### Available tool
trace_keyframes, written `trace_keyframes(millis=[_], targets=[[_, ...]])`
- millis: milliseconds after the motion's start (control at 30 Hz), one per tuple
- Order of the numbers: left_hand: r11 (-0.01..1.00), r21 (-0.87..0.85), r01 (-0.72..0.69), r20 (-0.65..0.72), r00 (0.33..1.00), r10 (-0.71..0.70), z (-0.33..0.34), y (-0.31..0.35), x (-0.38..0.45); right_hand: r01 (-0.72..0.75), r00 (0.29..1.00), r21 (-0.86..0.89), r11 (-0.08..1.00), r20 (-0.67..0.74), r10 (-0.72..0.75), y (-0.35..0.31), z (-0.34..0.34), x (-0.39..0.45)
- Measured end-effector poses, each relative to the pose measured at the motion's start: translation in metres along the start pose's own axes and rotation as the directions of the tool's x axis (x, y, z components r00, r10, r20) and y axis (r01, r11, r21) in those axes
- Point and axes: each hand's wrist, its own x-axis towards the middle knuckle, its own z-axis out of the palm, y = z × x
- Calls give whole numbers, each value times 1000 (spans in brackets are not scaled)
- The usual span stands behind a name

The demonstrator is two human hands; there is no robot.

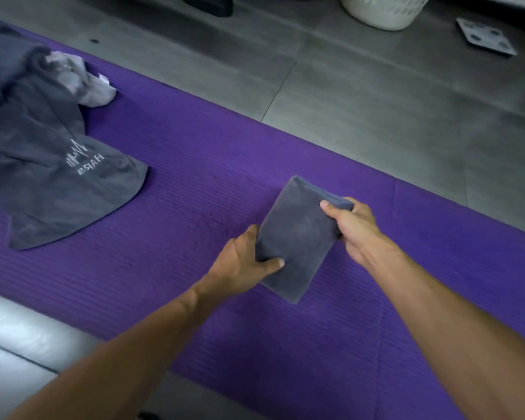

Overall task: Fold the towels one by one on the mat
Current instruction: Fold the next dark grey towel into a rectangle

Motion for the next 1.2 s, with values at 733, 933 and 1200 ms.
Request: trace_keyframes(millis=[733,933,1200], targets=[[641,517,-567,99,783,614,37,-39,-14,775,547,-609,-169,780,-304,59,-18,34],[602,553,-576,143,777,612,37,-43,-9,649,640,-732,-207,672,-373,31,-15,38],[470,680,-563,161,740,653,43,-52,-5,789,525,-563,-245,825,-209,48,-45,49]])
